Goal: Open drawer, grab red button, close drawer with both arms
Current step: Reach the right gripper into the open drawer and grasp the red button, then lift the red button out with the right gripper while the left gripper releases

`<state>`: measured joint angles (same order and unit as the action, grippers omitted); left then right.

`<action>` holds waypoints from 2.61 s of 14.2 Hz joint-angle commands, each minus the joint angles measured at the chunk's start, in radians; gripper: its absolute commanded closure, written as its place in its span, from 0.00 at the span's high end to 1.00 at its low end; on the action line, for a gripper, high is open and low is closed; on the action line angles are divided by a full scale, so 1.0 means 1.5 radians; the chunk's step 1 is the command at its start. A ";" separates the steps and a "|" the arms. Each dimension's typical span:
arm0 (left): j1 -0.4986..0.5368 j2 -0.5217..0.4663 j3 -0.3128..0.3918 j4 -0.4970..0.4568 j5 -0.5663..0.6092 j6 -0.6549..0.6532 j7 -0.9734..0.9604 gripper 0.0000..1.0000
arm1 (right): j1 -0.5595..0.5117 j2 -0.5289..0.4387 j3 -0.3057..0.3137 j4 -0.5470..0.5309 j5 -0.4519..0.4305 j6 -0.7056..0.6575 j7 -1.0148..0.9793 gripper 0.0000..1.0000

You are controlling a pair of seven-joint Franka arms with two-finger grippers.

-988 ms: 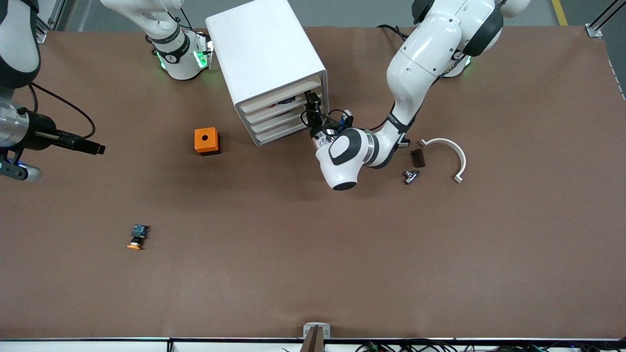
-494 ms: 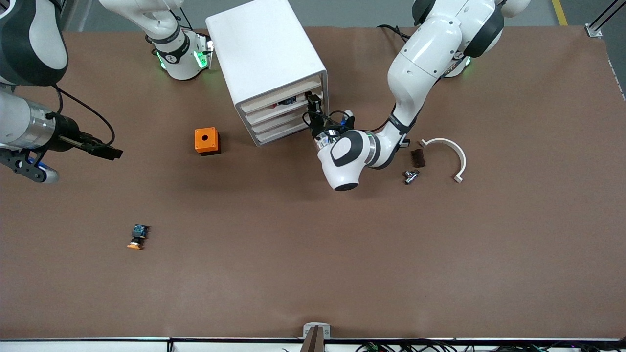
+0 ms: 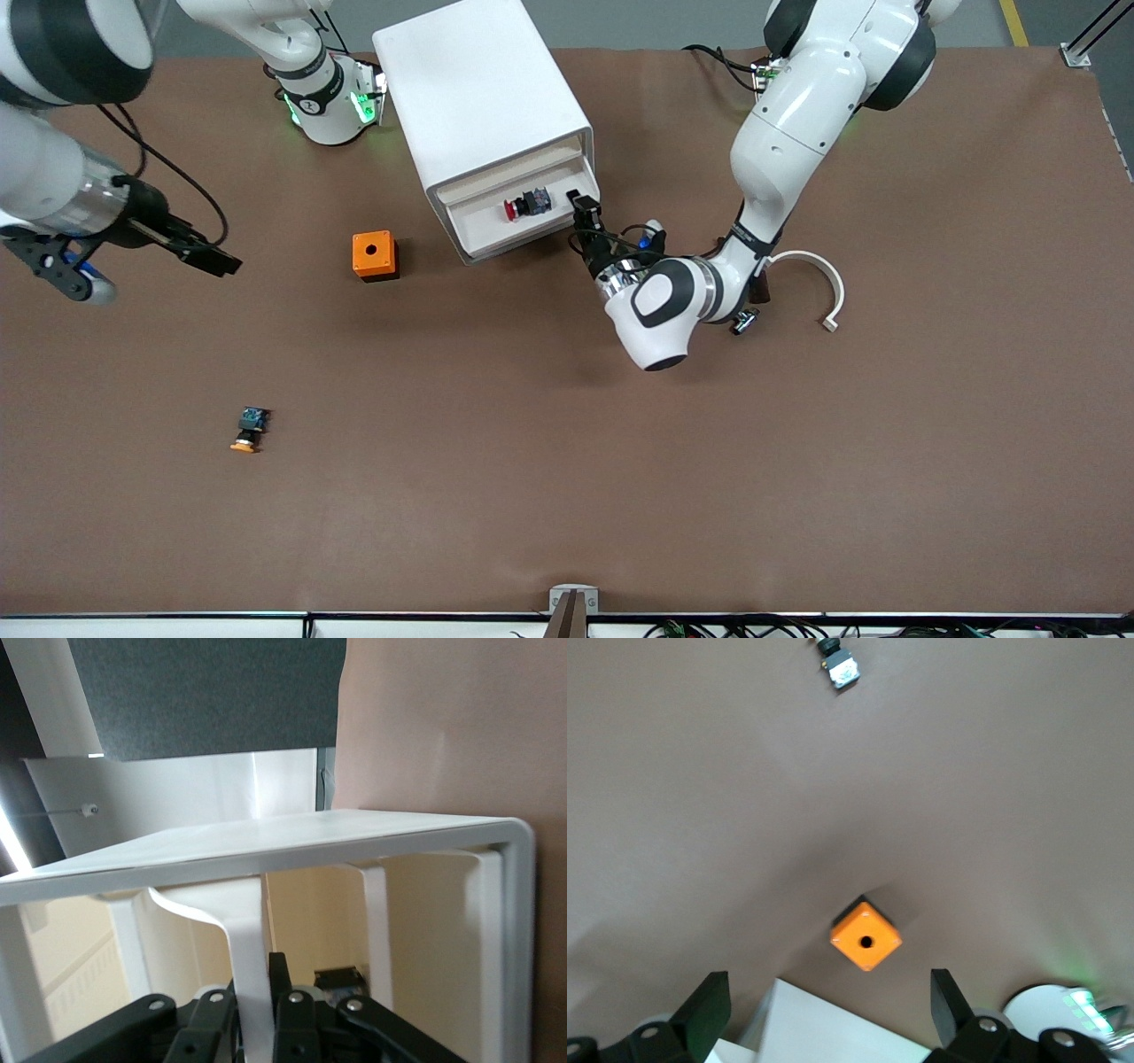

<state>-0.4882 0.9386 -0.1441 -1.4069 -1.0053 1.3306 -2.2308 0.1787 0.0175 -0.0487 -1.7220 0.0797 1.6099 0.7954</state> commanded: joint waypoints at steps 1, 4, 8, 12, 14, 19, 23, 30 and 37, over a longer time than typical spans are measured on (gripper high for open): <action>0.032 0.002 0.004 0.006 -0.023 -0.002 -0.003 0.12 | 0.107 -0.009 -0.003 -0.040 0.002 0.072 0.170 1.00; 0.055 0.005 0.006 0.008 -0.029 0.000 -0.004 0.13 | 0.213 0.023 -0.003 -0.039 -0.002 0.130 0.335 1.00; 0.085 0.011 0.008 0.023 -0.030 0.002 -0.003 0.15 | 0.310 0.064 -0.004 -0.040 -0.003 0.164 0.482 1.00; 0.101 0.010 0.007 0.031 -0.030 0.003 0.023 0.77 | 0.386 0.129 -0.004 -0.035 -0.004 0.238 0.585 1.00; 0.105 0.010 0.007 0.058 -0.030 0.004 0.056 1.00 | 0.407 0.172 -0.005 -0.019 -0.008 0.254 0.601 1.00; 0.108 0.005 0.032 0.124 -0.026 0.045 0.300 1.00 | 0.432 0.224 -0.004 0.016 -0.006 0.261 0.623 1.00; 0.080 -0.010 0.093 0.150 0.006 0.085 0.583 1.00 | 0.457 0.274 -0.004 0.061 -0.004 0.261 0.649 1.00; 0.058 -0.074 0.109 0.147 0.136 0.229 0.831 0.99 | 0.478 0.302 -0.004 0.081 0.001 0.261 0.675 0.95; 0.003 -0.137 0.103 0.125 0.336 0.385 0.862 0.99 | 0.482 0.316 -0.004 0.078 -0.003 0.259 0.674 0.85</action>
<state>-0.4397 0.7771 0.0033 -1.1682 -0.5703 1.8422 -0.9511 0.8868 0.4678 -0.0427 -1.6204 0.0770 2.0074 1.7914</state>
